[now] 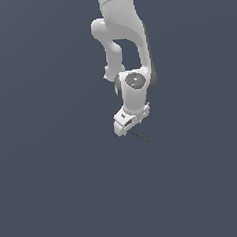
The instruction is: Pick up the object and move it to a goal position.
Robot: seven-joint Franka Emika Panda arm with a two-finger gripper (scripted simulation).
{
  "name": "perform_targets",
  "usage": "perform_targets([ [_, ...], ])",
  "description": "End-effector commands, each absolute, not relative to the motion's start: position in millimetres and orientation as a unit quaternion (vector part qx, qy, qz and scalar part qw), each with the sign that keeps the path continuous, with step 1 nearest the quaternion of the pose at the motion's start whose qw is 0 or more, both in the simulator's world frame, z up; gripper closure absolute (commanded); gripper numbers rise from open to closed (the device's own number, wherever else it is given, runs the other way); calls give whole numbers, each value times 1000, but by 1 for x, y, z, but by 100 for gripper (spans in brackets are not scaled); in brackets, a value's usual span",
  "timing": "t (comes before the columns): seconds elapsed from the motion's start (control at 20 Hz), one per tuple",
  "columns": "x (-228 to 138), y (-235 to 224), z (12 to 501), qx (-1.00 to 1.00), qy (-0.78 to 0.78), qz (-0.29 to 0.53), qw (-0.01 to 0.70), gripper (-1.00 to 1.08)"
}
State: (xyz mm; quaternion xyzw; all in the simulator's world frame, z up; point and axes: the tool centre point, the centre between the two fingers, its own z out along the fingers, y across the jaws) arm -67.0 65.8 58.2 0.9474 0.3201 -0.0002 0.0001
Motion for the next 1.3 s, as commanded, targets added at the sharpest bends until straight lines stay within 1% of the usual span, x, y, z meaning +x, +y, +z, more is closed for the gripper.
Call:
perform_targets([
  [0.0, -67, 66, 56, 947, 320, 0, 0, -92],
  [0.5, -69, 66, 17, 947, 323, 0, 0, -92],
  [0.8, -68, 66, 8, 946, 323, 0, 0, -92],
  [0.85, -68, 66, 8, 946, 323, 0, 0, 108],
  [1.25, -68, 66, 8, 946, 323, 0, 0, 108],
])
